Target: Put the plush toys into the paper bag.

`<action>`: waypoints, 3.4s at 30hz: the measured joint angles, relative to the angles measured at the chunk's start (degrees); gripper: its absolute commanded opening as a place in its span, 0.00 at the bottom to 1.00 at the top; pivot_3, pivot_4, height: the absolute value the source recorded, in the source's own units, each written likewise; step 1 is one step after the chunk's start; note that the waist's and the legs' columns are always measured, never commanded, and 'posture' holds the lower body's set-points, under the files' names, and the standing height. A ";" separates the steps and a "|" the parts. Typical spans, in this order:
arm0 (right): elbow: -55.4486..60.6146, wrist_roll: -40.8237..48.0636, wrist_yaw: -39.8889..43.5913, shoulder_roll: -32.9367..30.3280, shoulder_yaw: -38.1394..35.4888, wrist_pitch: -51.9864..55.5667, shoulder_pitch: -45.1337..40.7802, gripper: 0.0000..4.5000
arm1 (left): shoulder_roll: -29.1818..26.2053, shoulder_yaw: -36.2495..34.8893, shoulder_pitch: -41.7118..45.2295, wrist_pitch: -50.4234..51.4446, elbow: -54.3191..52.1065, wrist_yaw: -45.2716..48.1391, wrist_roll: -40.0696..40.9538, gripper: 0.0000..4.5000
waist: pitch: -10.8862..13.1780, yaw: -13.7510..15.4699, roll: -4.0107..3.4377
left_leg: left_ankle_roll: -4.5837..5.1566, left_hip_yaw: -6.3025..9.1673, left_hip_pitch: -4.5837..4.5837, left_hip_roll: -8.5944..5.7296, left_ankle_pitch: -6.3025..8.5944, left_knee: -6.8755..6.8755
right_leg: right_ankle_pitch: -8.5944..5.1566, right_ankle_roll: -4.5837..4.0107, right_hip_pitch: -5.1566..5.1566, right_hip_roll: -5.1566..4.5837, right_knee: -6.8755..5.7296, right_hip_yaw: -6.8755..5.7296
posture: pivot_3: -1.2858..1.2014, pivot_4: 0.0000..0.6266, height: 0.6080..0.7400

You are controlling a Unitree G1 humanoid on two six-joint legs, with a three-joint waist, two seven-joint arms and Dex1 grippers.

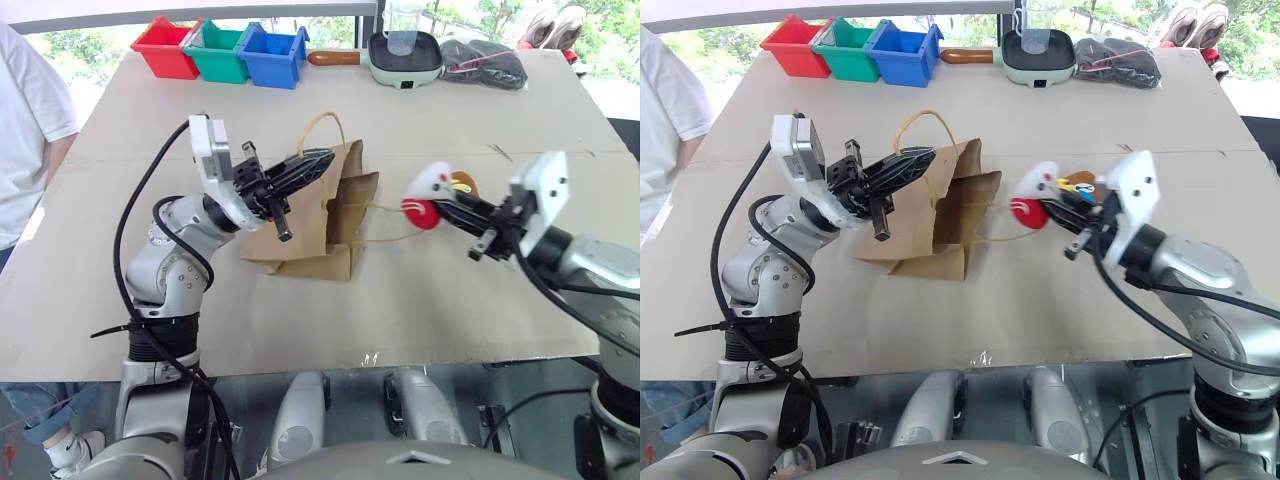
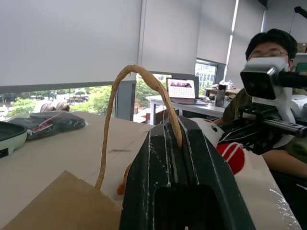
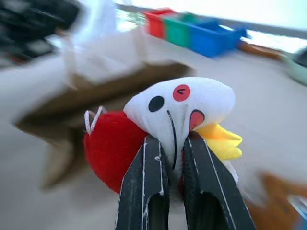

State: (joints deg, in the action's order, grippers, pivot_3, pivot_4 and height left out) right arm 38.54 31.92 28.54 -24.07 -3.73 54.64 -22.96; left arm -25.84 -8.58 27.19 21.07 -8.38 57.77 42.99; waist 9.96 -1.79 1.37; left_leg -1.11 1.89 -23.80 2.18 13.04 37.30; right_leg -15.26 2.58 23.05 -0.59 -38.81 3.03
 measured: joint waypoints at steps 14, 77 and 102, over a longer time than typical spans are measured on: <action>-34.73 -20.32 7.30 7.38 28.00 -23.61 -16.06 0.08 | 1.58 1.67 -0.83 -0.43 -2.00 -0.66 -0.35 0.00 | 0.01 -0.53 -0.01 | 0.00 -0.03 -0.01 -0.03 0.00 -0.01 | 0.01 0.00 0.03 -0.05 0.03 0.00 | 0.52 0.24 1.00; -42.06 -19.69 24.31 9.98 29.62 -27.41 -21.04 0.00 | 1.80 1.26 -3.08 -5.72 -1.13 -4.41 -3.64 0.00 | 0.03 -0.32 -0.04 | 0.00 0.00 -0.04 -0.04 0.00 -0.04 | 0.01 0.00 0.07 -0.06 0.01 -0.02 | 0.52 0.24 1.00; -26.19 -17.63 19.19 1.34 14.03 -10.43 -9.38 0.99 | 5.23 -1.16 -7.80 -11.47 -3.10 -5.95 -1.25 0.00 | 0.04 0.62 -0.05 | 0.00 -0.03 -0.05 -0.05 0.00 -0.04 | 0.01 -0.01 0.08 -0.10 0.00 0.00 | 0.52 0.24 1.00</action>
State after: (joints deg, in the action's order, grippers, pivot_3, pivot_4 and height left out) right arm 12.36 14.29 47.73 -22.73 10.30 44.20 -32.34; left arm -20.61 -9.74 19.39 9.60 -11.48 51.82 41.73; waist 10.01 -1.17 1.33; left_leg -1.12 1.87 -23.85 2.13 13.03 37.25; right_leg -15.25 2.57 23.13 -0.69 -38.81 3.03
